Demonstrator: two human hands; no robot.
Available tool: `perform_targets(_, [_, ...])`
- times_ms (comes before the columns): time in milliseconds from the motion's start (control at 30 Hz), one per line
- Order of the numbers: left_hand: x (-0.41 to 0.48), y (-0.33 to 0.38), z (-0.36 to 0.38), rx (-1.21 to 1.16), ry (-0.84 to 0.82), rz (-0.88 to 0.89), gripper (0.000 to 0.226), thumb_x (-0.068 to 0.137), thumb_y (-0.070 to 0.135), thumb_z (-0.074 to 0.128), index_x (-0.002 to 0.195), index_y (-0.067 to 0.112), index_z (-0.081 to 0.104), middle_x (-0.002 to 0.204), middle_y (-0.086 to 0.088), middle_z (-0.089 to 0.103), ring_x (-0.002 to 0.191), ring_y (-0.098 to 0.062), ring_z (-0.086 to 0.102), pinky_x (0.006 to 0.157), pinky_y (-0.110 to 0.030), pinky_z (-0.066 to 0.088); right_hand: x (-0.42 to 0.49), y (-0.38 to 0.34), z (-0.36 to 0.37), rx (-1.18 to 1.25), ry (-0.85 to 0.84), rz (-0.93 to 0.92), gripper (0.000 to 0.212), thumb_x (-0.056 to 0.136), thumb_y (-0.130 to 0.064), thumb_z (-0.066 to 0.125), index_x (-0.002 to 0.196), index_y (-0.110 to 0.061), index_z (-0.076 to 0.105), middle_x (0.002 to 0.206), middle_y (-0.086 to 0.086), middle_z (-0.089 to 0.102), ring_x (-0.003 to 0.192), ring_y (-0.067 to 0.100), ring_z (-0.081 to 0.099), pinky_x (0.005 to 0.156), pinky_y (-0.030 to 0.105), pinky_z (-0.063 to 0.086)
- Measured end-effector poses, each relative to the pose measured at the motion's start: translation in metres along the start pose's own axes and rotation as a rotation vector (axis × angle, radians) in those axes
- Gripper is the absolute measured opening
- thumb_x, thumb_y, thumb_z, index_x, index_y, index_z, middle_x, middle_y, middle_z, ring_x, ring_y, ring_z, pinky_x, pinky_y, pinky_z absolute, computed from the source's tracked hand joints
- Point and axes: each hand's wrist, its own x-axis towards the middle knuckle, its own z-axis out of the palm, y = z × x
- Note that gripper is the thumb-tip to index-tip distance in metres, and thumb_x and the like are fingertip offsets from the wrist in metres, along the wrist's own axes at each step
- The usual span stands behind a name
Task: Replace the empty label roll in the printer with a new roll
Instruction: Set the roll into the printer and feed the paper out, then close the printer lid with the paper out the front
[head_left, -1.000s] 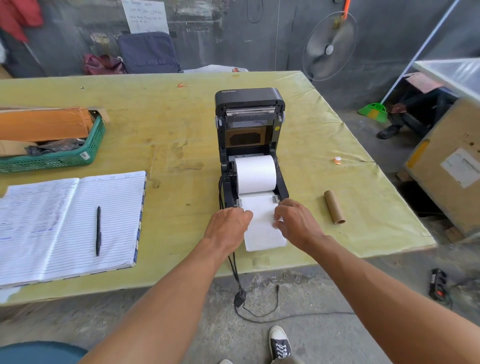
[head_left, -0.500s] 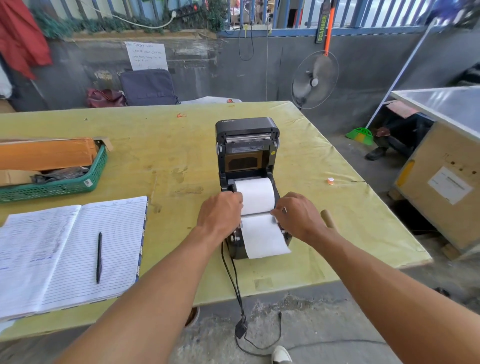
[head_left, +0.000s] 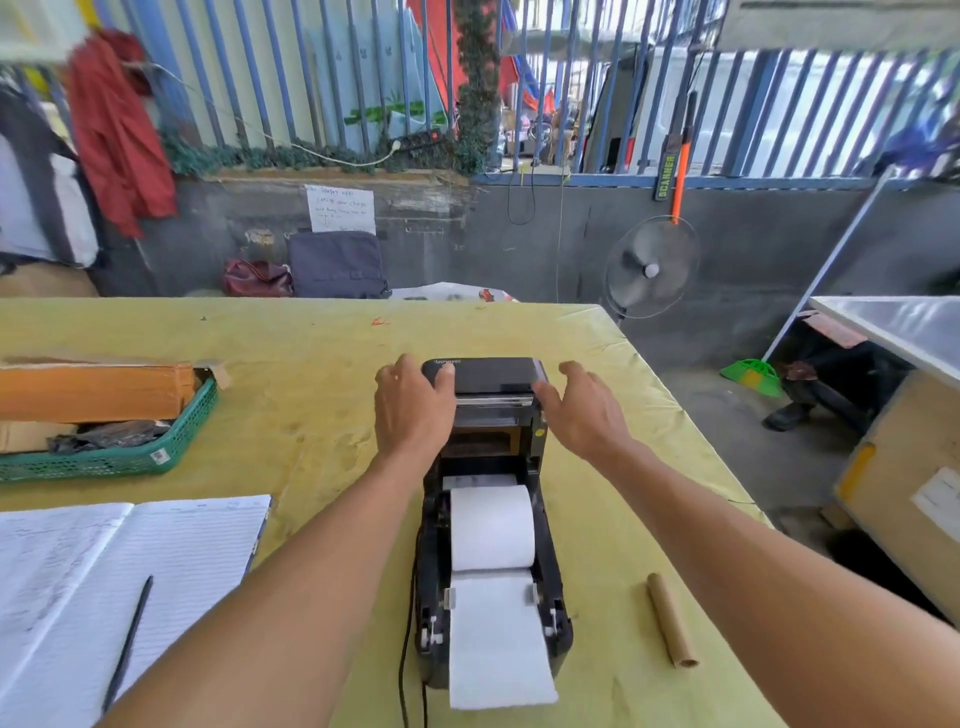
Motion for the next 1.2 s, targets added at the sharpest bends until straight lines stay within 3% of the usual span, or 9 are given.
perform_targets(133, [0.014, 0.004, 0.023, -0.006, -0.083, -0.192, 0.054, 0.099, 0.053, 0.035, 0.124, 0.008, 0.053, 0.120, -0.013, 0.061, 0.092, -0.027, 0.057, 0.068, -0.035, 0.043, 0.024, 0.006, 0.007, 0.055, -0.158, 0.061, 0.064, 0.103, -0.051, 0.034, 0.147, -0.003, 0.032, 0.142, 0.021, 0.050, 0.127, 0.037, 0.049, 0.098, 0.044, 0.041])
perform_targets(267, [0.007, 0.000, 0.029, -0.109, -0.070, -0.250, 0.059, 0.099, 0.052, 0.039, 0.147, 0.018, 0.040, 0.143, -0.007, 0.053, 0.125, -0.032, 0.052, 0.092, -0.039, 0.044, 0.036, 0.016, 0.019, 0.138, -0.270, 0.097, 0.071, 0.100, -0.061, 0.023, 0.132, -0.002, 0.047, 0.124, 0.020, 0.060, 0.113, 0.037, 0.056, 0.086, 0.041, 0.043])
perform_targets(333, [0.007, 0.001, 0.026, -0.132, -0.059, -0.289, 0.057, 0.098, 0.052, 0.042, 0.146, 0.021, 0.043, 0.144, -0.005, 0.052, 0.126, -0.031, 0.052, 0.095, -0.040, 0.044, 0.038, 0.018, 0.021, 0.196, -0.291, 0.136, 0.071, 0.099, -0.063, 0.025, 0.119, -0.002, 0.056, 0.106, 0.014, 0.063, 0.101, 0.034, 0.059, 0.081, 0.039, 0.046])
perform_targets(400, [0.007, 0.002, 0.024, -0.157, -0.055, -0.289, 0.042, 0.096, 0.046, 0.046, 0.124, 0.019, 0.061, 0.123, -0.007, 0.066, 0.101, -0.028, 0.061, 0.078, -0.036, 0.047, 0.038, 0.018, 0.020, 0.319, -0.287, 0.192, 0.063, 0.097, -0.060, 0.035, 0.105, -0.004, 0.061, 0.089, 0.010, 0.061, 0.088, 0.030, 0.060, 0.087, 0.046, 0.052])
perform_targets(467, [0.005, 0.003, 0.021, -0.210, -0.036, -0.307, 0.031, 0.094, 0.041, 0.050, 0.084, 0.013, 0.059, 0.077, -0.005, 0.061, 0.066, -0.023, 0.051, 0.054, -0.031, 0.035, 0.035, 0.017, 0.018, 0.414, -0.276, 0.241, 0.055, 0.095, -0.055, 0.045, 0.093, -0.002, 0.062, 0.076, 0.007, 0.055, 0.077, 0.028, 0.056, 0.091, 0.052, 0.053])
perform_targets(667, [-0.016, -0.005, 0.006, -0.255, -0.051, -0.380, 0.044, 0.088, 0.043, 0.061, 0.056, 0.016, 0.045, 0.056, 0.001, 0.045, 0.053, -0.019, 0.041, 0.048, -0.029, 0.027, 0.009, 0.014, 0.011, 0.454, -0.212, 0.288, 0.042, 0.093, -0.044, 0.054, 0.081, -0.004, 0.058, 0.072, 0.007, 0.051, 0.074, 0.026, 0.052, 0.093, 0.054, 0.053])
perform_targets(833, [-0.043, -0.020, -0.009, -0.236, -0.111, -0.348, 0.042, 0.085, 0.044, 0.063, 0.065, 0.009, 0.051, 0.058, -0.002, 0.048, 0.058, -0.023, 0.043, 0.050, -0.028, 0.029, -0.027, 0.019, 0.012, 0.453, -0.180, 0.301, 0.050, 0.094, -0.042, 0.054, 0.112, 0.004, 0.063, 0.076, 0.007, 0.052, 0.073, 0.026, 0.052, 0.090, 0.048, 0.054])
perform_targets(1000, [-0.085, -0.038, -0.019, -0.208, -0.152, -0.294, 0.033, 0.085, 0.042, 0.064, 0.076, 0.010, 0.066, 0.064, -0.001, 0.059, 0.064, -0.023, 0.053, 0.053, -0.028, 0.036, -0.079, 0.025, 0.015, 0.414, -0.102, 0.269, 0.032, 0.094, -0.032, 0.055, 0.112, -0.010, 0.068, 0.064, -0.001, 0.053, 0.058, 0.015, 0.048, 0.054, 0.028, 0.039])
perform_targets(1200, [-0.127, -0.063, -0.024, -0.149, -0.207, -0.261, 0.024, 0.086, 0.037, 0.067, 0.079, 0.014, 0.069, 0.066, 0.003, 0.061, 0.062, -0.014, 0.055, 0.048, -0.024, 0.034, -0.126, 0.042, 0.018, 0.435, -0.121, 0.303, 0.035, 0.088, -0.026, 0.062, 0.122, -0.018, 0.069, 0.084, -0.001, 0.071, 0.064, 0.010, 0.058, 0.054, 0.025, 0.043])
